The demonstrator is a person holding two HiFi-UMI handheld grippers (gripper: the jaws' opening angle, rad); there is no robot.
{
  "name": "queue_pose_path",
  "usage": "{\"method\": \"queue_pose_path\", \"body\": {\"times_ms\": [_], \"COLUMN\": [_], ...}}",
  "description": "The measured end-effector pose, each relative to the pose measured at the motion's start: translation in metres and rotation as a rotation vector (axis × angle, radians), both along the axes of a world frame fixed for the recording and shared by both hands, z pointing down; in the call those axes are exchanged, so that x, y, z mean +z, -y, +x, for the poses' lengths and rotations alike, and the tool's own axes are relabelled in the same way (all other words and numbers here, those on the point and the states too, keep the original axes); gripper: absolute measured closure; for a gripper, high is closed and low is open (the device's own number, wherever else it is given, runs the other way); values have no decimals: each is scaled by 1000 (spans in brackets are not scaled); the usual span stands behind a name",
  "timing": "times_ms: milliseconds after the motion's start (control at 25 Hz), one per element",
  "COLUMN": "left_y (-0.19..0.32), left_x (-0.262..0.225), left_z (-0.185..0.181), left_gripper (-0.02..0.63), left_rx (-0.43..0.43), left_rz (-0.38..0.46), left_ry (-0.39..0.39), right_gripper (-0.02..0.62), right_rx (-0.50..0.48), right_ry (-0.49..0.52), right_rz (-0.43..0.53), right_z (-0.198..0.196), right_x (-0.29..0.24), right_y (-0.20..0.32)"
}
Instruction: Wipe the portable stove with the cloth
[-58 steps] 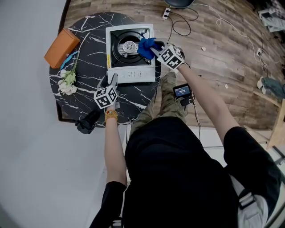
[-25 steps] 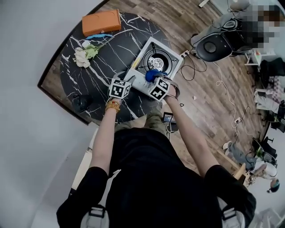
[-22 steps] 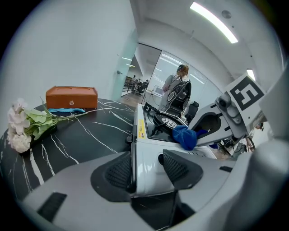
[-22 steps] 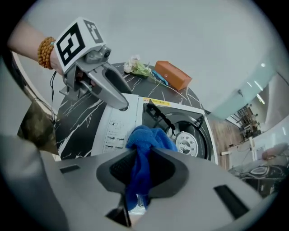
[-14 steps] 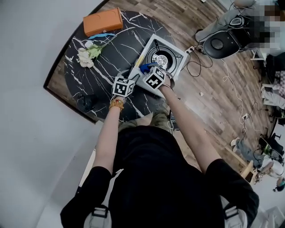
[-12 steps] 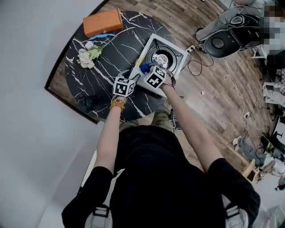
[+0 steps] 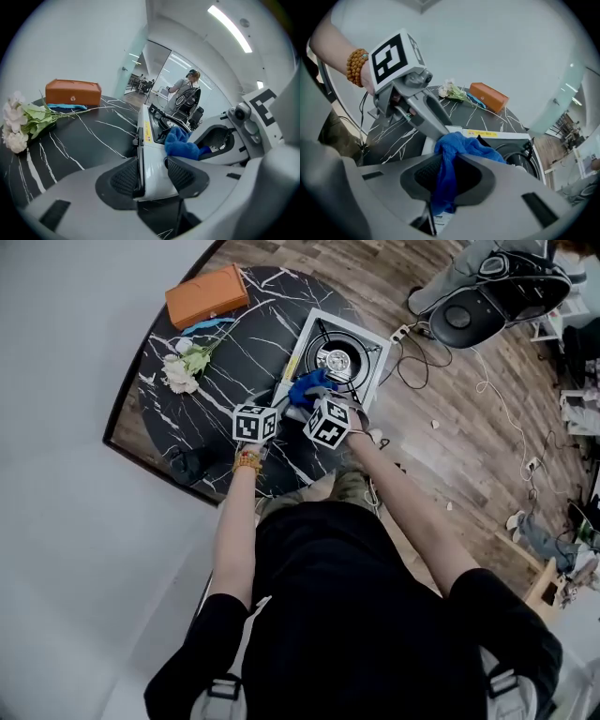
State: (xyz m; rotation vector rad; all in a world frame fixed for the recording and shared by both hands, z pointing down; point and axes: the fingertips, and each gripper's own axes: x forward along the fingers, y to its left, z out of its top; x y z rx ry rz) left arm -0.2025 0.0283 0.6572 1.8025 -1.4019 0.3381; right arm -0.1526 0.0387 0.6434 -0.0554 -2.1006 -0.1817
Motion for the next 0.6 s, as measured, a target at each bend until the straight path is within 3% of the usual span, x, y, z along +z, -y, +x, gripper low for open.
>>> {"method": "queue_pose_path", "body": {"times_ms": [240, 600], "left_y": [0, -1], "left_x": [0, -1], "left_z": [-1, -1], "left_gripper": [405, 405], "left_rx": [-15, -12], "left_rz": [-6, -1], "left_ry": [10, 8], "right_gripper": [535, 535], "right_rx": [-73, 61], "right_ry": [-34, -64], "right_rz": [10, 27], "right_z": [45, 146], "right_x": [3, 6], "right_y": [-26, -31]}}
